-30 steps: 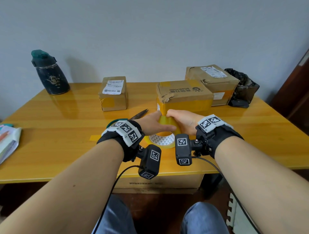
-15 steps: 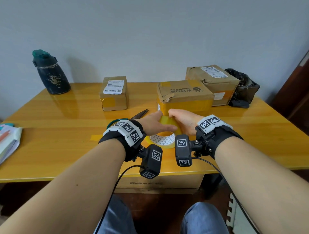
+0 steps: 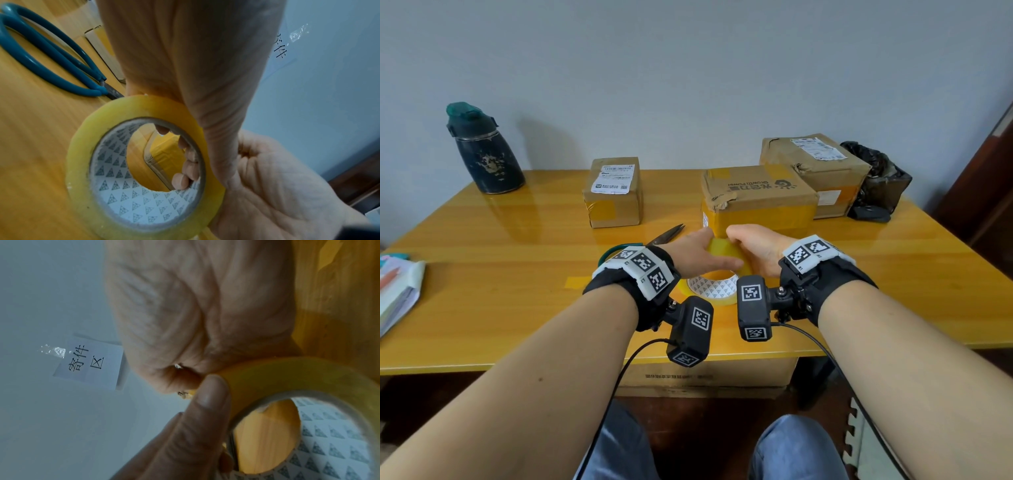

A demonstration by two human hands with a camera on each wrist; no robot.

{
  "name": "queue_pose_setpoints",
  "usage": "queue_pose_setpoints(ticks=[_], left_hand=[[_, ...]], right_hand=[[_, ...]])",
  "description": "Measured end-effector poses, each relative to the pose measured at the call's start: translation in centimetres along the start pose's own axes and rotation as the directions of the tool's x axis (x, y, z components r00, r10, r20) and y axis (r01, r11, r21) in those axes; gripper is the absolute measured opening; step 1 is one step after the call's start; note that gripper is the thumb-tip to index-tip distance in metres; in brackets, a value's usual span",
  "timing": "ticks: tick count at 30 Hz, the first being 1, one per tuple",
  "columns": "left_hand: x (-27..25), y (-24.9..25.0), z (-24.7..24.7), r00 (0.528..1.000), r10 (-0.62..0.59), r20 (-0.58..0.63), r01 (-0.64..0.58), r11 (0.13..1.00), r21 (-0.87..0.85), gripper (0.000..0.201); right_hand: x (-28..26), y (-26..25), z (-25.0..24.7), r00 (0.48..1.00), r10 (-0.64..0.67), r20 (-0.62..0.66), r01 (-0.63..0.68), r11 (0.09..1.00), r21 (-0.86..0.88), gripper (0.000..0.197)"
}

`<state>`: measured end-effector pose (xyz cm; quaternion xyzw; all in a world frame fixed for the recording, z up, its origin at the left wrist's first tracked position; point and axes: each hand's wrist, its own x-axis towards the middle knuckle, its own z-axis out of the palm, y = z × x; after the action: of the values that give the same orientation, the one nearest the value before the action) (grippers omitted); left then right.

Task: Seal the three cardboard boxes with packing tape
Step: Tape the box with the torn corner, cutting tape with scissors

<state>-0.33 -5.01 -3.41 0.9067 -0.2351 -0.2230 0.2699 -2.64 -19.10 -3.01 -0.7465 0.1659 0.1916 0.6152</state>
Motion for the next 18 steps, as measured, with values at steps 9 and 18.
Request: queue_pose_setpoints(ticks=[9, 18], left_hand=[[0.1, 0.2, 0.0, 1.000, 0.002, 0.006, -0.002, 1.000, 0.023, 0.070], [0.3, 0.2, 0.1, 1.000, -0.022, 0.007, 0.022, 0.999, 0.040, 0.074]], right_hand=[[-0.3, 0.9, -0.5, 0.996, -0.037, 0.077, 0.034, 0.998, 0.045, 0.023], [-0.8, 0.6, -0.3, 0.997, -0.014, 0.075, 0.010, 0.999, 0.052, 0.014]])
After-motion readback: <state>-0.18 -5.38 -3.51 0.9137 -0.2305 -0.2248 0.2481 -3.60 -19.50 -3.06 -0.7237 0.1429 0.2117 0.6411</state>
